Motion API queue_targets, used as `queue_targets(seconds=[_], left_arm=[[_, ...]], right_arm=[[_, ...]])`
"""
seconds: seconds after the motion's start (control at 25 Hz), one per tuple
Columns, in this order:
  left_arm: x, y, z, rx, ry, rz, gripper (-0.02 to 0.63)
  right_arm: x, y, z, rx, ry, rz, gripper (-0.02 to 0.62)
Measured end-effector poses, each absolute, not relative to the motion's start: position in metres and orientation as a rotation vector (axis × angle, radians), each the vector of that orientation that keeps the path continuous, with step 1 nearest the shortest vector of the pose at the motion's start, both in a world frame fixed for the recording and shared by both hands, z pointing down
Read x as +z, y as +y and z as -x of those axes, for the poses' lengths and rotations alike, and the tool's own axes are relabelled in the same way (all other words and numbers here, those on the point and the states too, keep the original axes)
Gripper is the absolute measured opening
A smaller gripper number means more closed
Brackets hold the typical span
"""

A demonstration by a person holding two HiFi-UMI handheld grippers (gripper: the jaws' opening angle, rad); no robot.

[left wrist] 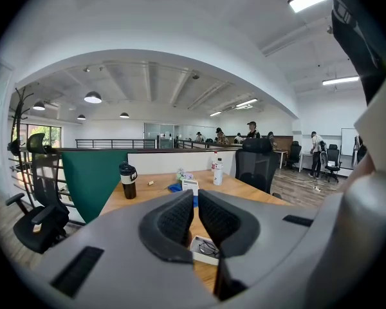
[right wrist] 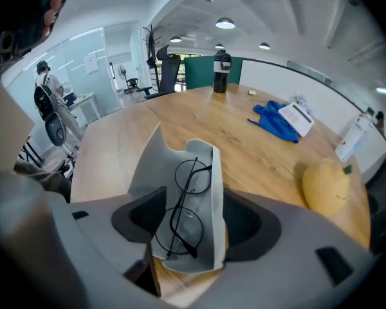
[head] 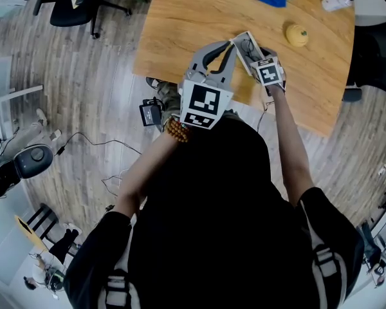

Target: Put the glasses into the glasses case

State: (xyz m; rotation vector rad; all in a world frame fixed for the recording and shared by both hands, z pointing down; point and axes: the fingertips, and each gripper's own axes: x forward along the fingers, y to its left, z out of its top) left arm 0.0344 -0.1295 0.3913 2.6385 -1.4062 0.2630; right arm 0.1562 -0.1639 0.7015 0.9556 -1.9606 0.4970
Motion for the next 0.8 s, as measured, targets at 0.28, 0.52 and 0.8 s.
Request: queue_targets(seconds=[0.28,0.52,0.8], left_arm=[[0.395,-0.131,-0.025,0.27,-1.433,-2.616,0.04],[0.394,-0.132,-0.02,0.274,-1.439,-2.613,0.04],[0.394,-0.131,-0.018,0.278,-1.442,-2.607,0.04]], right_arm=[[0.715,-0.168,-0.164,0.512,-1.945,-0.956,0.261],[0.722,-0.175,-0.171,0.529,-1.945,-0.958,0.223],[0.713,-0.184,-0.174,0.578,-1.927,-1.035,0.176]])
